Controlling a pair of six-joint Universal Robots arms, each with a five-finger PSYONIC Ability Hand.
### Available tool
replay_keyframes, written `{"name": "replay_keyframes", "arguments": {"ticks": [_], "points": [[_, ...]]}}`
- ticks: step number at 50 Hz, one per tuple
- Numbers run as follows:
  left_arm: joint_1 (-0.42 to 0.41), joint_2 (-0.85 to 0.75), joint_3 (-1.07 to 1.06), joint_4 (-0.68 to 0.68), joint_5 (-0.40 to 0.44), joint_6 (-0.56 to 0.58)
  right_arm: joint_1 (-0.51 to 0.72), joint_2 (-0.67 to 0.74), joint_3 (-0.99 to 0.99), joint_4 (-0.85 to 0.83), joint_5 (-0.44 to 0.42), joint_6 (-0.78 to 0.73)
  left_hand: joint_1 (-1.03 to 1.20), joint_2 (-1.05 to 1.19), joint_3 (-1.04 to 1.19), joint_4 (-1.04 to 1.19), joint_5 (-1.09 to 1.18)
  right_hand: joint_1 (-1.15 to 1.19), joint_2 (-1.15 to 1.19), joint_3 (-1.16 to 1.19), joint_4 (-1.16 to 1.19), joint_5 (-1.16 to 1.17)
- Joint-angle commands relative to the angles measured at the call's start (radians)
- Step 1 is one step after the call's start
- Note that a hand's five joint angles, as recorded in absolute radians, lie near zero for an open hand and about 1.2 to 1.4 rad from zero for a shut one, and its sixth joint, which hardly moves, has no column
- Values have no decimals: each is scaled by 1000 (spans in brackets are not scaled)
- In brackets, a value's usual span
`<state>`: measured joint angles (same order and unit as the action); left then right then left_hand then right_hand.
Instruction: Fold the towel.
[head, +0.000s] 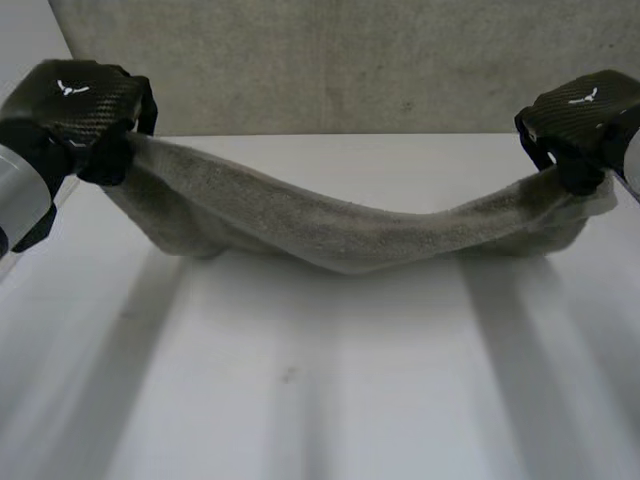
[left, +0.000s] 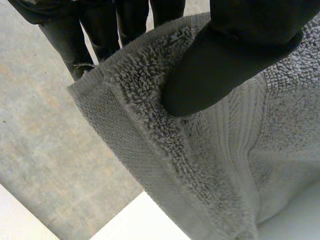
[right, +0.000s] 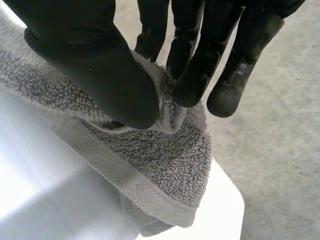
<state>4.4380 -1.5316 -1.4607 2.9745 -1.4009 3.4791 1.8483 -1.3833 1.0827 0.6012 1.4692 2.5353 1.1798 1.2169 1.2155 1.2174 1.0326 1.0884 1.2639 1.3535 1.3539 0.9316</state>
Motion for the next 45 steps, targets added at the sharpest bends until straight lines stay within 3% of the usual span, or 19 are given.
{"name": "replay_keyframes", "arguments": {"ticks": [1,5,7,11,13,14,16,17,19,20,24,28,30,31,33,35,40,45], "points": [[1,-175,62,-121,3,2,8,156,-15,100,-17,-116,216,179,181,179,189,308,132,43,42,290],[0,-309,88,-111,2,3,9,253,-9,97,-13,-124,216,179,181,179,189,308,132,43,42,290],[-6,-451,167,-101,-3,3,9,353,-42,72,0,-136,216,179,181,179,189,308,132,43,42,290],[-19,-581,322,-100,-7,3,12,429,-135,-15,39,-145,216,179,181,179,189,308,132,43,42,290],[-20,-657,538,-94,-15,9,22,470,-246,-175,91,-145,216,179,181,179,189,308,132,43,42,290],[-20,-657,539,-94,-15,9,22,471,-247,-176,91,-145,216,179,181,179,189,308,132,43,42,290],[-20,-685,777,-24,-24,-9,43,461,-338,-428,112,-141,216,179,181,179,189,308,132,43,42,290],[-20,-685,778,-23,-24,-9,43,461,-339,-429,112,-141,216,179,181,179,189,308,132,43,42,290],[-20,-683,957,88,-29,-34,63,393,-328,-725,108,-129,216,179,181,179,189,308,132,43,42,290],[-20,-683,958,89,-29,-34,63,392,-328,-727,108,-128,216,179,181,179,189,308,132,43,42,290],[-14,-644,1014,202,-42,-156,65,265,-175,-1053,76,-99,216,179,181,179,189,308,132,43,42,290],[-2,-633,979,192,-47,-222,61,242,-104,-1023,31,-98,216,179,181,179,189,308,132,43,42,290],[12,-618,854,128,-38,-236,58,251,-75,-866,8,-96,216,179,181,179,189,308,132,43,42,290],[26,-602,774,107,-33,-233,58,251,-75,-865,8,-96,216,179,181,179,189,308,132,43,42,290],[41,-588,698,103,-26,-233,58,300,-57,-662,0,-95,216,179,181,179,189,308,132,43,42,290],[50,-581,620,109,-13,-232,58,320,-47,-594,-3,-95,216,179,181,179,189,308,132,43,42,290],[57,-578,320,193,52,-226,58,380,-1,-543,-19,-87,216,179,181,179,189,308,132,43,42,290],[57,-582,177,267,57,-181,57,493,55,-541,-44,-67,216,179,181,179,189,308,132,43,42,290]]}}
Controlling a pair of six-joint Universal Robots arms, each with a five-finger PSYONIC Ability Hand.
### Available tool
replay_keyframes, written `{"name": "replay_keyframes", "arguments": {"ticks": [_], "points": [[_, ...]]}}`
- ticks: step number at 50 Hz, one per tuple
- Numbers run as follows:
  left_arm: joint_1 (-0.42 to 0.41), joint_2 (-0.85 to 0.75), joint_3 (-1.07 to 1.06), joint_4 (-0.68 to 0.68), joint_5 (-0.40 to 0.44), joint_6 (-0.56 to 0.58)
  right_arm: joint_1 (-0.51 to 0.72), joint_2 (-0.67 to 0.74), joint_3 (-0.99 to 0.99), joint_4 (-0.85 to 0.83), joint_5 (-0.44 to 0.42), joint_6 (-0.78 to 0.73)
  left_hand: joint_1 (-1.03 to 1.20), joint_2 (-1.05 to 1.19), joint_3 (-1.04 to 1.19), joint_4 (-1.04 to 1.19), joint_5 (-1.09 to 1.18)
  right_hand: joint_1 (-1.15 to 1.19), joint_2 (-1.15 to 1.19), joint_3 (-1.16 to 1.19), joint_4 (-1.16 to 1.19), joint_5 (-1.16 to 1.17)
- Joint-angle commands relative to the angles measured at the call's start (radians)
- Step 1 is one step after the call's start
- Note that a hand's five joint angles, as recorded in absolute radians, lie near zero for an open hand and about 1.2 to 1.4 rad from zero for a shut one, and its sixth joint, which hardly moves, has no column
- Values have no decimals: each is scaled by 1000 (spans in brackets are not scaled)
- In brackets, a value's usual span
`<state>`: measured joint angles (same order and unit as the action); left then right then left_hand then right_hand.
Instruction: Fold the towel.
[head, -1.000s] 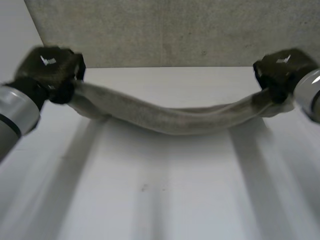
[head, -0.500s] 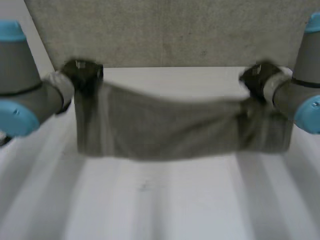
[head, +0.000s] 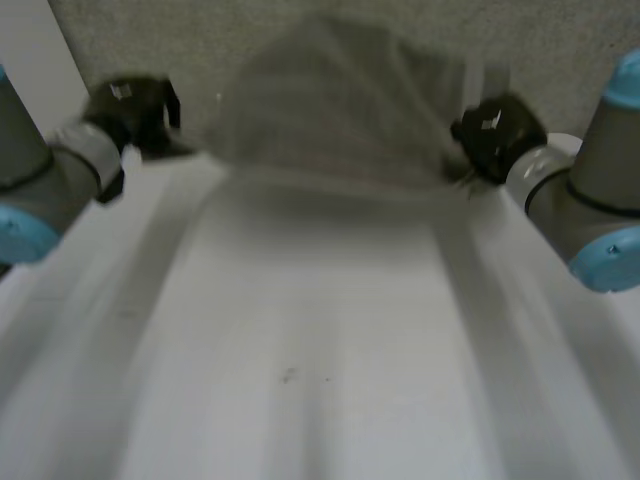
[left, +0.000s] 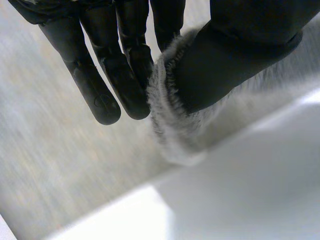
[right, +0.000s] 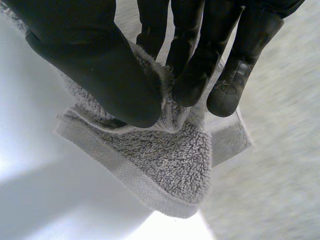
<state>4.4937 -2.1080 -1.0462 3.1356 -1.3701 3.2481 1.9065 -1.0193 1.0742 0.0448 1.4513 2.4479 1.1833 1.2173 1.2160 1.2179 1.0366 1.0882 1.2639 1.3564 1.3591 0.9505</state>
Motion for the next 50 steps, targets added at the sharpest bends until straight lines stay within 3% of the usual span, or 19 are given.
{"name": "replay_keyframes", "arguments": {"ticks": [1,4,10,11,12,14,18,36,45,50], "points": [[2,-7,-303,139,28,89,-1,130,64,15,-26,20,213,179,180,178,185,308,132,40,37,271],[16,2,-414,181,31,186,-4,231,116,24,-20,13,213,179,180,178,185,308,132,40,37,271],[38,77,-457,181,32,222,-41,171,156,21,-19,105,213,179,180,178,185,60,-116,-209,-211,23],[38,91,-463,181,31,222,-49,142,170,21,-19,155,213,179,180,178,185,-115,-291,-383,-386,-152],[38,100,-471,181,31,222,-53,113,188,21,-16,233,213,179,180,178,185,-558,-734,-827,-829,-595],[36,109,-477,181,31,220,-57,98,203,23,-14,294,213,179,180,178,185,-650,-826,-918,-921,-687],[35,143,-497,181,31,220,-72,74,240,24,-6,449,213,179,180,178,185,-677,-853,-946,-948,-714],[58,177,-492,187,22,197,-133,76,317,-20,27,793,213,179,180,178,185,-542,-718,-811,-813,-579],[47,183,-502,181,26,131,-121,70,349,-23,26,898,213,179,180,178,185,-780,-955,-1048,-1051,-817],[45,187,-505,181,28,130,-121,59,362,-31,31,928,213,179,180,178,185,-798,-973,-1066,-1069,-835]]}}
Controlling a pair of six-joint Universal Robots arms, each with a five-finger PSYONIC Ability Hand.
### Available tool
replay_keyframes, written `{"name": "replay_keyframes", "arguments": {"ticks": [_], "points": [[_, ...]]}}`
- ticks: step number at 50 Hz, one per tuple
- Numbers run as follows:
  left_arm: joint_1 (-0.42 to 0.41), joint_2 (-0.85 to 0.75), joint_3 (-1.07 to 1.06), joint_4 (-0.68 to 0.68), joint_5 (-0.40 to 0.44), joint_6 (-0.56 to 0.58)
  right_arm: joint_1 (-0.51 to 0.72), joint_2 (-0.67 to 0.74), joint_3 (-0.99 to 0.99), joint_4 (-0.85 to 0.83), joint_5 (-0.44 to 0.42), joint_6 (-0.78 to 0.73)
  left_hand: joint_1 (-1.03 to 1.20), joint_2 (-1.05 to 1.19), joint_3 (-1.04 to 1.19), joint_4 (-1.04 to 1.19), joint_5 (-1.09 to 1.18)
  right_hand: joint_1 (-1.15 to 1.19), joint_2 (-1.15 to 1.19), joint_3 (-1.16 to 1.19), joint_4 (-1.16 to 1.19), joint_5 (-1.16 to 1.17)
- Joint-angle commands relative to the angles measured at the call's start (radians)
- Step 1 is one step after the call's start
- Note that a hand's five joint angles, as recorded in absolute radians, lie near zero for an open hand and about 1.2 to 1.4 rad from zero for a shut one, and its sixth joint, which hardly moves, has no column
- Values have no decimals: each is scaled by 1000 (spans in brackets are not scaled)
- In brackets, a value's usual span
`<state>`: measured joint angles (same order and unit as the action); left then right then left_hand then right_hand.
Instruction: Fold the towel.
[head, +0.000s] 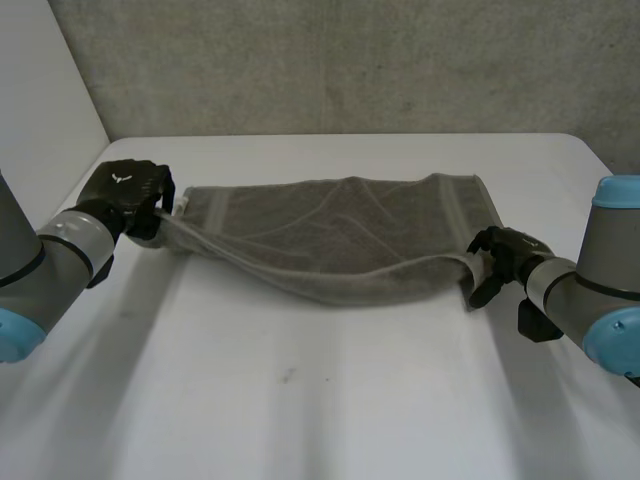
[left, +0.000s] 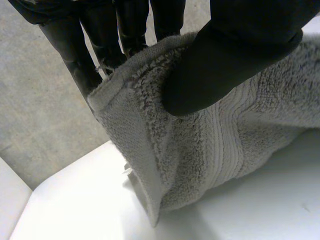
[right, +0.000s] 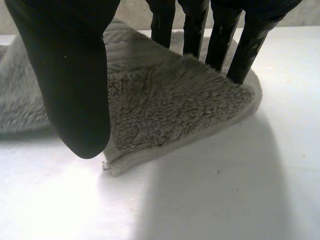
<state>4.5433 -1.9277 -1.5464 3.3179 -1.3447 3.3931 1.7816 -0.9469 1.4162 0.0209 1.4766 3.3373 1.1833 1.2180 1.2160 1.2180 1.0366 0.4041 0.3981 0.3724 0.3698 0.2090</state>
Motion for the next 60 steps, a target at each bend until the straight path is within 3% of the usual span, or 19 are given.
{"name": "replay_keyframes", "arguments": {"ticks": [1,10,16,27,42,52,60], "points": [[-4,7,-4,-1,2,-15,4,-13,20,-7,5,39,213,178,180,178,185,-114,-108,-82,-79,-93],[-15,7,-6,-5,2,-15,5,-35,24,-52,22,70,213,178,180,178,185,-78,-72,-47,-44,-58],[-15,7,-12,-5,4,-15,13,-18,29,-99,79,59,213,178,180,178,185,-75,-69,-44,-41,-55],[-18,7,-18,-5,4,-15,81,46,-2,-118,85,51,213,178,180,178,185,-73,-67,-41,-38,-52],[-18,7,-18,-5,4,-17,150,23,-6,-153,107,42,213,178,180,178,185,-73,-67,-41,-38,-52],[-17,7,-23,-5,2,-17,134,80,-33,-199,209,-123,213,178,180,178,185,109,115,141,144,130],[-12,7,-37,-3,4,-15,99,30,-13,-187,226,-170,213,178,180,178,185,276,282,308,311,297]]}}
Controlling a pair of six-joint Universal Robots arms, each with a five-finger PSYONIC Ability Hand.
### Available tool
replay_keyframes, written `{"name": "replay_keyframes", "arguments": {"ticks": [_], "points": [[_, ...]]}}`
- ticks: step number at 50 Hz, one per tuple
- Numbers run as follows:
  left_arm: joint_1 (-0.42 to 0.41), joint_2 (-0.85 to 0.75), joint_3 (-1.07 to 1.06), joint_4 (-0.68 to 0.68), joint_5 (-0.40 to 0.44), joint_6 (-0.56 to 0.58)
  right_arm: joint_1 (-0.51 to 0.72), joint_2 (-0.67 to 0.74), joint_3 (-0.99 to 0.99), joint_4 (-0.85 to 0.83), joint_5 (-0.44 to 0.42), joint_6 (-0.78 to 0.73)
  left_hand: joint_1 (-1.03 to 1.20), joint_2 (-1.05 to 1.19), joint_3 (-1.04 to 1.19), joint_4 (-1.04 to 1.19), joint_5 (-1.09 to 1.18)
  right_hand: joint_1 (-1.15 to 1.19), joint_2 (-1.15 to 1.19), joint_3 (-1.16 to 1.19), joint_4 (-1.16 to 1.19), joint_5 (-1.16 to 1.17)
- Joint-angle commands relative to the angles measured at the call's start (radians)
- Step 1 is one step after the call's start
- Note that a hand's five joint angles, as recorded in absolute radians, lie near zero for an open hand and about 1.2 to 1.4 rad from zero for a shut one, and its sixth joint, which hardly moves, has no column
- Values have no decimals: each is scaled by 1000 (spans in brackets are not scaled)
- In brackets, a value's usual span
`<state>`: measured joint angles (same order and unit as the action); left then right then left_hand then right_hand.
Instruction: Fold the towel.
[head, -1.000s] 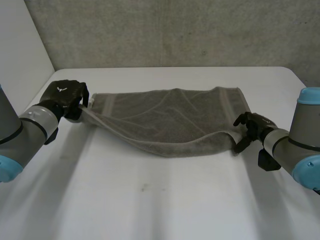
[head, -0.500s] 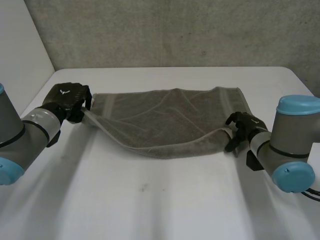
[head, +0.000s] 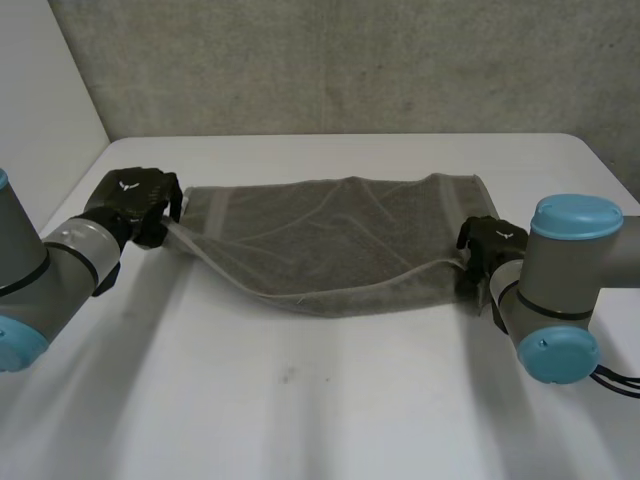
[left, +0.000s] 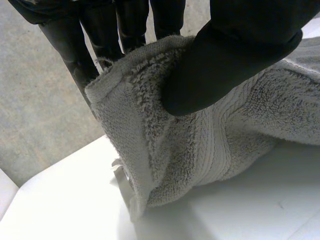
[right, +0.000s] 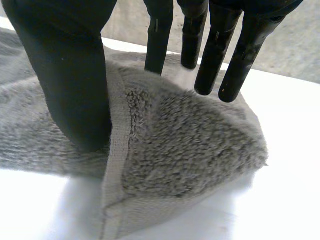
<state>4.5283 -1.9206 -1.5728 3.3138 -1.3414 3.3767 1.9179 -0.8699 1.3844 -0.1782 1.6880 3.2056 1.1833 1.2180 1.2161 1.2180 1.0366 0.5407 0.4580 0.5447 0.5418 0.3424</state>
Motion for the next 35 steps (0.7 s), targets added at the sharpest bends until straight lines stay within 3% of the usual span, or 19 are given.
{"name": "replay_keyframes", "arguments": {"ticks": [1,6,8,17,22,23,27,33,35], "points": [[3,0,-10,1,1,1,-37,-47,19,13,15,-38,213,178,180,178,185,140,223,136,139,164],[2,2,-13,1,1,1,-65,-98,45,16,1,-58,213,178,180,178,185,434,517,430,433,458],[0,3,-16,0,1,1,-69,-106,47,16,-7,-76,213,178,180,178,185,853,936,849,852,877],[-3,32,-49,-3,1,7,-102,-116,38,92,-85,-219,213,178,180,178,185,856,938,852,854,879],[2,110,-93,-40,1,18,-102,-164,48,259,-99,-545,213,178,180,178,185,856,938,852,854,879],[2,110,-93,-40,1,18,-102,-164,48,259,-99,-546,213,178,180,178,185,856,938,852,854,879],[11,195,-145,-136,1,59,-114,-233,100,315,-91,-715,213,178,180,178,185,856,938,852,854,879],[26,290,-224,-258,2,153,-154,-339,193,325,-103,-822,213,178,180,178,185,856,938,852,854,879],[37,362,-282,-310,4,214,-157,-433,249,342,-116,-904,213,178,180,178,185,856,938,852,854,879]]}}
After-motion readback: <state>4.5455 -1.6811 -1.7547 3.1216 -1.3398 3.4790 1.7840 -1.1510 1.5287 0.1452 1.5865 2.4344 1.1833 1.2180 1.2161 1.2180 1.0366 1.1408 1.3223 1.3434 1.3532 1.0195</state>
